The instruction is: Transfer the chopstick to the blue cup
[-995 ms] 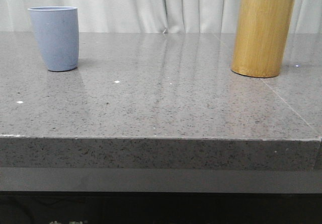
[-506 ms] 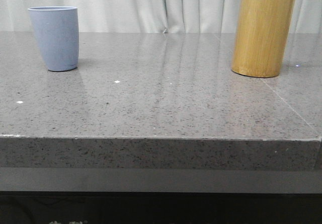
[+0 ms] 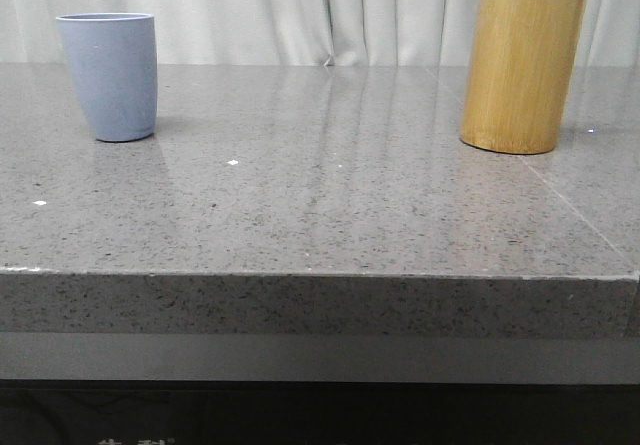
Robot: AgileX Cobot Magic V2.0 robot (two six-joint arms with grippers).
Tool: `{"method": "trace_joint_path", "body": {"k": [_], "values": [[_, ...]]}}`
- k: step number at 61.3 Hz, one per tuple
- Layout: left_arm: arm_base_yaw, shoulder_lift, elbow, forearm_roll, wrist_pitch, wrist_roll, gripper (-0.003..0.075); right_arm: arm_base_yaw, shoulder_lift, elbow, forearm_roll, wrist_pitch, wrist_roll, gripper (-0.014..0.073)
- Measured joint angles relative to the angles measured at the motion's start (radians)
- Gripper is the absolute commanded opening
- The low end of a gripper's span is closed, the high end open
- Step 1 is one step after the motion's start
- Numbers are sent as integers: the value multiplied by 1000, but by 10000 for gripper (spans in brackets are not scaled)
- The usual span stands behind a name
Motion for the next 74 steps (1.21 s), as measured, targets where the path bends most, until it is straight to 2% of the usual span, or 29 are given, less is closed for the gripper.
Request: {"method": "trace_joint_path", "body": {"k": [17,27,44,47,52,58,64,68,72,74], "values": [[0,244,-272,-2,288,0,-19,0,257,-246,-2,226,0,-68],[0,356,-285,-3,324,0,-19,0,381,-260,-2,297,0,-68],[0,475,-285,-5,326,0,-19,0,514,-262,-4,313,0,-66],[0,492,-285,-5,328,0,-18,0,535,-262,-4,318,0,-43],[0,519,-285,-5,328,0,-18,0,560,-262,-4,331,-4,39],[0,545,-285,-5,330,0,25,1,579,-262,-4,336,-19,232],[0,565,-285,-5,330,0,195,6,585,-262,-4,336,-21,488],[0,574,-285,-5,330,0,335,12,585,-262,-4,336,-23,603],[0,586,-285,-5,330,0,458,13,585,-262,-4,336,-25,662],[0,593,-285,-5,330,0,491,13,585,-262,-4,336,-26,661]]}}
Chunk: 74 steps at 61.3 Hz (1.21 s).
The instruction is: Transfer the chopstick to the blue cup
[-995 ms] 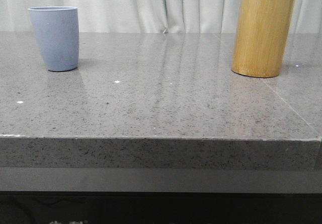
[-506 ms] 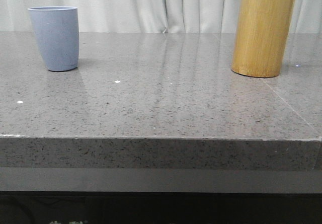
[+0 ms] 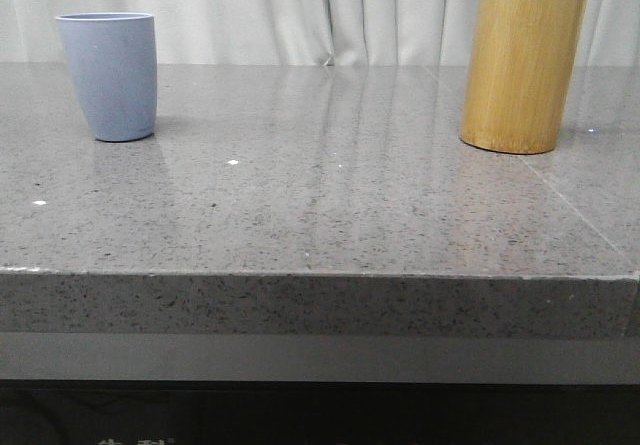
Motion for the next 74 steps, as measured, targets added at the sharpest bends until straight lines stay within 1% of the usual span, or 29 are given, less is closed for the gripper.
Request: {"method": "trace_joint_path", "body": {"k": [6,16,21,28,37,54,74], "values": [[-22,23,-4,0,0,0,502,0,0,0,0,0,0,652],[-132,115,-64,0,9,30,501,0,0,0,0,0,-2,652],[-179,184,-125,0,49,38,501,0,0,0,0,0,-2,652],[-208,301,-232,0,125,44,501,0,0,0,0,0,-2,652],[-210,456,-376,0,223,44,501,0,0,0,0,0,-2,652],[-210,768,-695,15,434,44,501,0,0,0,10,0,-2,652],[-139,1052,-1005,-1,608,56,501,0,0,0,15,0,-4,652]]}}
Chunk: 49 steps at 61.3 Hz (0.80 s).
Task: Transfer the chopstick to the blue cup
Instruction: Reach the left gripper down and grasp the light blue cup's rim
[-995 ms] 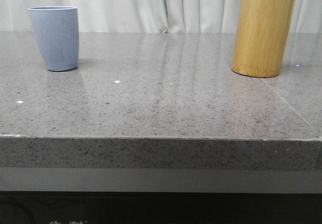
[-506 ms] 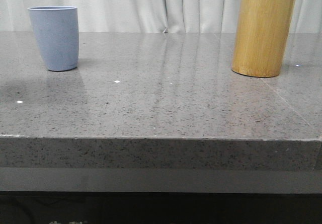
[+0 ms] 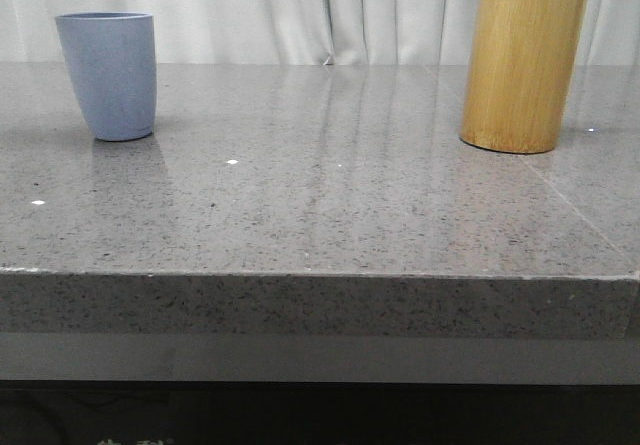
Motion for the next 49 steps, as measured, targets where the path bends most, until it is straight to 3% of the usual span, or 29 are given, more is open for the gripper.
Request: {"method": "trace_joint_path", "body": {"k": [13,22,49], "values": [[2,133,-113,-43,61,20,500,0,0,0,0,0,0,652],[2,200,-155,-61,72,23,445,0,0,0,0,0,0,652],[2,238,-171,-72,56,23,6,0,0,0,2,0,0,652]]}}
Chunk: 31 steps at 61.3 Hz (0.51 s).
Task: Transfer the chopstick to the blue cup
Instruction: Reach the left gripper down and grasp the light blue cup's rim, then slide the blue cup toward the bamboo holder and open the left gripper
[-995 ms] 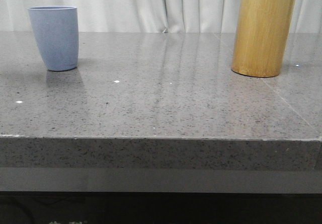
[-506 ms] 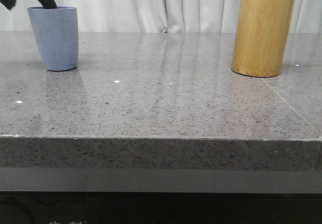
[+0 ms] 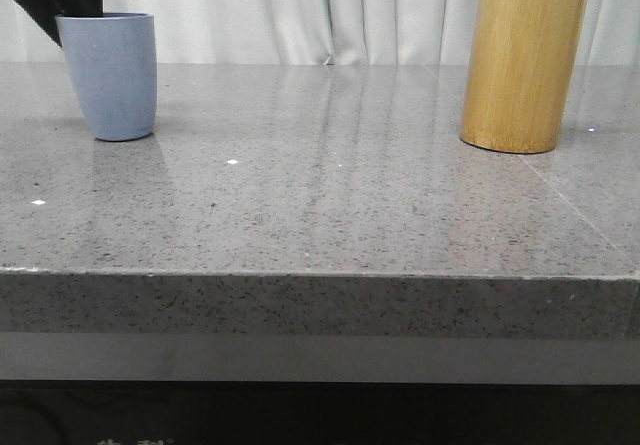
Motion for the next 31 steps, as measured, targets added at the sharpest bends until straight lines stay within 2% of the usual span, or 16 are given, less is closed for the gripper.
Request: {"method": "trace_joint_path", "body": {"k": [2,17,31], "values": [[0,0,0,-1,-1,1,-19,0,0,0,0,0,0,652],[-11,0,-13,-18,-3,19,-19,0,0,0,0,0,0,652],[-128,0,-75,-26,17,55,-19,0,0,0,0,-2,0,652]]}}
